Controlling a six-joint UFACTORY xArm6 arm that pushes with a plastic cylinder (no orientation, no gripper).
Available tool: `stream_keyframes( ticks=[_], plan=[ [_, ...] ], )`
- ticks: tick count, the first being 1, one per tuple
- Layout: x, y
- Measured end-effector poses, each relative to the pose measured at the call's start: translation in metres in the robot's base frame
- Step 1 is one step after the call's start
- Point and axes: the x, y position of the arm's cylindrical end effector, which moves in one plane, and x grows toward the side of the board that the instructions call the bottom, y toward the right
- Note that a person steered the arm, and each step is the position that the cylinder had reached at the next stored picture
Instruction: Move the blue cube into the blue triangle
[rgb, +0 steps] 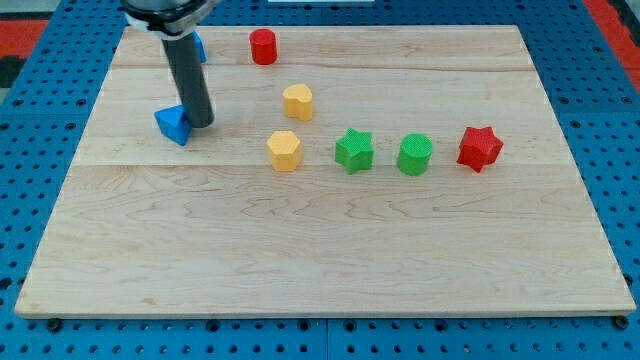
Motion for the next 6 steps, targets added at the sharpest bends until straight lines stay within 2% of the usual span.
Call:
stream_keyframes(
  ticks=[3,6],
  plan=[
    [-0.029,-0.003],
    [-0.032,0.008]
  ],
)
